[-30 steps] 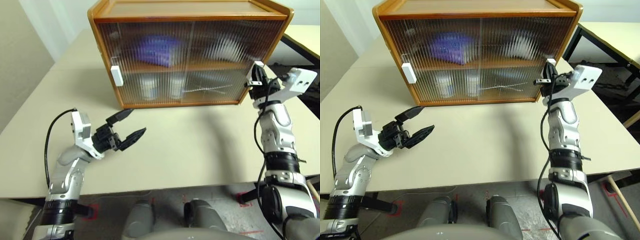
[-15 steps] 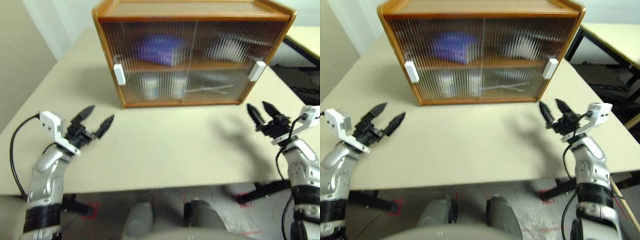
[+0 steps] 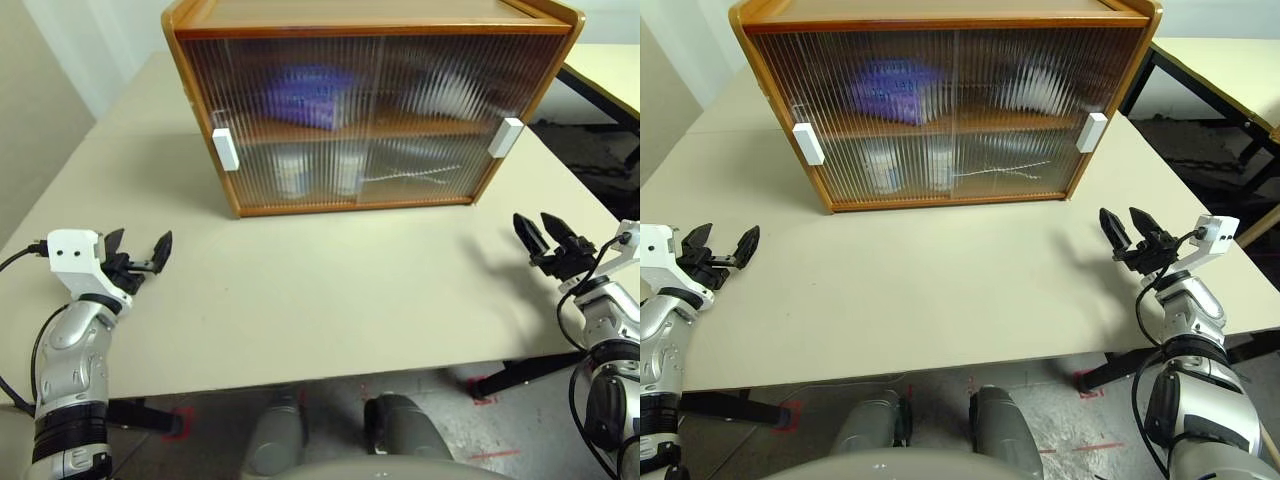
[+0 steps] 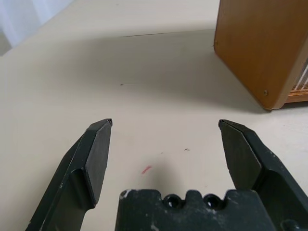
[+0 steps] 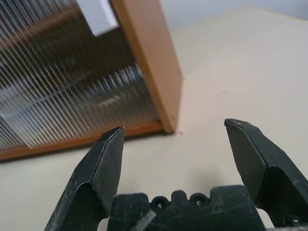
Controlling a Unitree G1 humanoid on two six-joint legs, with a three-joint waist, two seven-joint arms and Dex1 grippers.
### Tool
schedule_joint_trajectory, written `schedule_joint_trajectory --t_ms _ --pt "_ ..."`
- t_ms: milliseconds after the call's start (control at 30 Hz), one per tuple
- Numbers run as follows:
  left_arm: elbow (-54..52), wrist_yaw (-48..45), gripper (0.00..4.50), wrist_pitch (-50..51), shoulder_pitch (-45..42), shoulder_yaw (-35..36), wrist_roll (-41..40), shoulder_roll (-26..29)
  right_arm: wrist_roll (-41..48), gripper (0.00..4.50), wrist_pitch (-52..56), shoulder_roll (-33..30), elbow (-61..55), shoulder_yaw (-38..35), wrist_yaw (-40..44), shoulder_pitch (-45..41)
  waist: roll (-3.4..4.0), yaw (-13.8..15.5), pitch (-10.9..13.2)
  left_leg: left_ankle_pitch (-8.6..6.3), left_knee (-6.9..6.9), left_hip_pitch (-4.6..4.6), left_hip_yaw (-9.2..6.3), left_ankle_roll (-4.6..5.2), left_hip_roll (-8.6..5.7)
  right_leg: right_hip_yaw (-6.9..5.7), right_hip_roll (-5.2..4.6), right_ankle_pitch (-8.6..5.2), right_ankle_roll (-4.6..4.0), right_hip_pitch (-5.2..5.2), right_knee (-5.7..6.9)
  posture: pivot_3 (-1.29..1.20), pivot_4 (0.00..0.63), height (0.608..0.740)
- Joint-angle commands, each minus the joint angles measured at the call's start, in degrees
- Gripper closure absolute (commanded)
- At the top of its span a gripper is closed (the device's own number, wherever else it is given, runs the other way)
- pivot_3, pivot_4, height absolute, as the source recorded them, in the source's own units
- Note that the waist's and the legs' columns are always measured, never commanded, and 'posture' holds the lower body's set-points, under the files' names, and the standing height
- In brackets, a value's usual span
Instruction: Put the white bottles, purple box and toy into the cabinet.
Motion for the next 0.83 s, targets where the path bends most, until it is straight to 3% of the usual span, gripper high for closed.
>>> schedule_joint_trajectory --t_ms 33,833 --pt "-1.35 0.84 0.00 1.21 0.90 -0.52 0.09 -1.23 -0.94 0.03 -1.01 -2.00 2.48 -1.06 0.77 -1.01 0.00 0.19 -0.02 -0.03 0.00 -0.01 0.00 -0.04 0.00 -0.03 -0.01 0.01 0.00 0.00 0.00 0.16 0.019 0.740" --pt "3.51 2.65 0.00 -4.50 -2.95 -1.62 1.67 -5.21 -2.26 0.03 1.17 -6.60 4.05 -3.42 -0.63 -3.28 -0.37 1.77 -0.39 -0.13 0.02 0.10 0.41 -0.22 0.02 0.24 0.09 0.13 0.17 0.01 -0.04 0.23 0.000 0.740"
